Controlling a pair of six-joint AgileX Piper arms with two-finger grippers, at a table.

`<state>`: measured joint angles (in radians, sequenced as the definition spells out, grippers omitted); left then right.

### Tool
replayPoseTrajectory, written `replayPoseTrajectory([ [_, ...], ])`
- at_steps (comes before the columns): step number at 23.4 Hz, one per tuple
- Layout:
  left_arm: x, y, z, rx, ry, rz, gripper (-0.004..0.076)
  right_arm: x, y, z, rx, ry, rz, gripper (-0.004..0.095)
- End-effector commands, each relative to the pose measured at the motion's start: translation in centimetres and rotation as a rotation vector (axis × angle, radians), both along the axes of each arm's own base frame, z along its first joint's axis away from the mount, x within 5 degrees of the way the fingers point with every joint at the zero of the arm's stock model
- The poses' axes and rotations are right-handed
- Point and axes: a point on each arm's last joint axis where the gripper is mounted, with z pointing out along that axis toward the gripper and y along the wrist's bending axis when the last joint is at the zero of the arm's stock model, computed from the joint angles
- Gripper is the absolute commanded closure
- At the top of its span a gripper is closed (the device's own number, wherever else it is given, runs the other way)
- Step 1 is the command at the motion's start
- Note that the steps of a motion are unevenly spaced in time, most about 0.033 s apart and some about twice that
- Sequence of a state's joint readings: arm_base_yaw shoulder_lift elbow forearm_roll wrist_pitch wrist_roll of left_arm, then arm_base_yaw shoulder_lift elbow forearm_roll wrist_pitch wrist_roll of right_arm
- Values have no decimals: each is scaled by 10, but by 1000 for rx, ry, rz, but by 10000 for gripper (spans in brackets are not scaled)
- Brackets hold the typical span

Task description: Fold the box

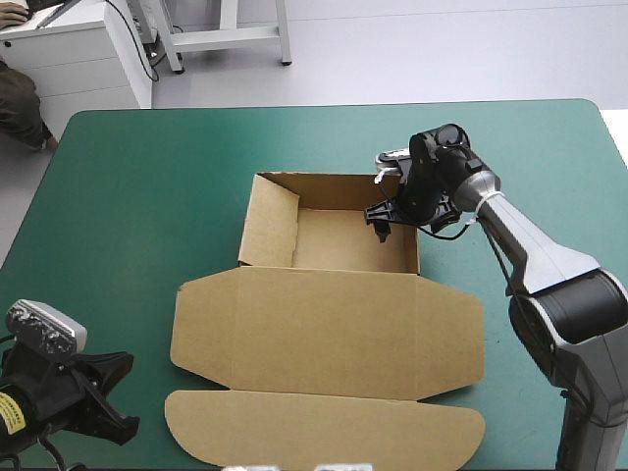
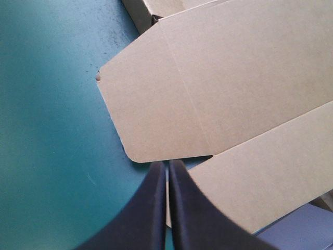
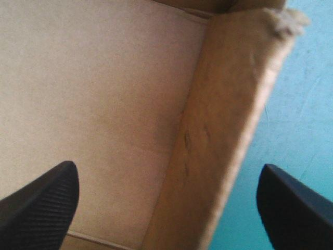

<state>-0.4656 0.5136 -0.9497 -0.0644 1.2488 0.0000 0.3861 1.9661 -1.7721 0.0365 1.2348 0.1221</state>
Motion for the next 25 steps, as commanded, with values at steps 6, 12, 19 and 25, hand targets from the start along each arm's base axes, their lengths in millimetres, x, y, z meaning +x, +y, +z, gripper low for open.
replayPoseTrajectory([
  [6, 3, 4, -7, 70, 34, 35, 731, -2, -6, 21, -25, -75, 57, 924],
  [12, 4, 5, -6, 54, 25, 55, 731, 21, -42, 61, -213, -296, 45, 928],
  [19, 4, 5, -6, 55, 25, 56, 731, 42, -127, 113, -231, -484, -145, 928],
  [25, 4, 5, -7, 59, 31, 56, 731, 41, -209, 121, -286, -498, -309, 928],
])
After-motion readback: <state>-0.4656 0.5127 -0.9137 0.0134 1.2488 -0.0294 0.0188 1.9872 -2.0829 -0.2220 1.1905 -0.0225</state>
